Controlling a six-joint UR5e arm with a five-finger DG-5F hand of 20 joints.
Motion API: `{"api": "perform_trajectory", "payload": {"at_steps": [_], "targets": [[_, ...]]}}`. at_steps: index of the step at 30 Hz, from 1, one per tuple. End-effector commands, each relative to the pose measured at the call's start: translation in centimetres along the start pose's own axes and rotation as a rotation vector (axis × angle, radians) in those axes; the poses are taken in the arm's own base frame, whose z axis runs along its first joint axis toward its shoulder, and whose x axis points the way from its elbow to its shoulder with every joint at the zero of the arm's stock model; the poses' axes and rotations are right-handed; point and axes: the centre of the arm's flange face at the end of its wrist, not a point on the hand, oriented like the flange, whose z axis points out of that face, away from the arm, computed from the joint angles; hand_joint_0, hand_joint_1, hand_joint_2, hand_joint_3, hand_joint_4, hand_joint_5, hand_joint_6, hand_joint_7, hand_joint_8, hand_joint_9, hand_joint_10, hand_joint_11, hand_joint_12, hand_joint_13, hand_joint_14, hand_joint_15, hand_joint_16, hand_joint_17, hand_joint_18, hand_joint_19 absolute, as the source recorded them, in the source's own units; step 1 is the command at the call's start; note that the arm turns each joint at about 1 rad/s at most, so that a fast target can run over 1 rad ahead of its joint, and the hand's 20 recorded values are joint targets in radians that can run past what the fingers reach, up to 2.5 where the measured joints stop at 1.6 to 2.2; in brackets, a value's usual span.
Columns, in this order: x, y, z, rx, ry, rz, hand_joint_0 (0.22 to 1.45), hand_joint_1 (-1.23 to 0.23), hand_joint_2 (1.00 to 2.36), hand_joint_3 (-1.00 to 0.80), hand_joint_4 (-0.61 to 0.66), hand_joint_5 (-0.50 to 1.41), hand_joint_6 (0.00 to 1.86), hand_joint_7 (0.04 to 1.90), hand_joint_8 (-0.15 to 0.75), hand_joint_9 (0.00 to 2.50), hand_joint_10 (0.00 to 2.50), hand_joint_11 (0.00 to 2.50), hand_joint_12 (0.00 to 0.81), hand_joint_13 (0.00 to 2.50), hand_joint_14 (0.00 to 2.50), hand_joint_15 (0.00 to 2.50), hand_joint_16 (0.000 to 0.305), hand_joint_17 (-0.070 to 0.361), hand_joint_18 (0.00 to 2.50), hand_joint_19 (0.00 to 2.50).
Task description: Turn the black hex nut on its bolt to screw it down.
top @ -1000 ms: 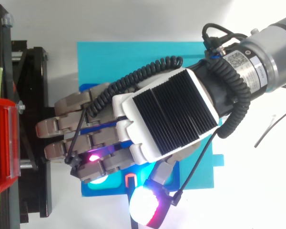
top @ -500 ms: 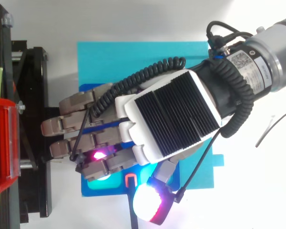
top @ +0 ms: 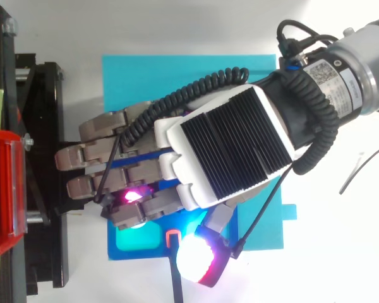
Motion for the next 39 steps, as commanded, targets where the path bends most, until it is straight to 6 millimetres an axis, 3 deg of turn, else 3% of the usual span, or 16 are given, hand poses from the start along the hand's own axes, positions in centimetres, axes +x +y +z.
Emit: {"api": "perform_trajectory", "payload": {"at_steps": [1,12,27,39], "targets": [[0.0,-0.3,-0.3,0.003,0.004,-0.007,0.48,-0.28,1.0,-0.5,0.14,-0.11,0.63,1.11,0.198,0.35,0.0,0.0,0.324,0.29,0.0,0.0,0.051,0.114,0.22,0.32],[0.0,-0.7,-0.7,0.005,0.005,-0.017,0.46,-0.34,1.0,-0.5,0.15,-0.12,0.62,1.11,0.203,0.35,0.0,0.0,0.33,0.29,0.0,0.0,0.052,0.116,0.22,0.32],[0.0,-1.2,-1.1,0.002,0.005,-0.023,0.4,-0.59,1.0,-0.5,0.19,-0.13,0.62,1.07,0.227,0.36,0.0,0.0,0.347,0.29,0.0,0.0,0.055,0.123,0.23,0.32],[-0.1,-1.3,-1.1,0.003,0.001,-0.028,0.48,-0.69,1.0,-0.5,0.16,-0.13,0.62,1.09,0.195,0.36,0.0,0.0,0.313,0.27,0.0,0.0,0.046,0.104,0.19,0.32]]}}
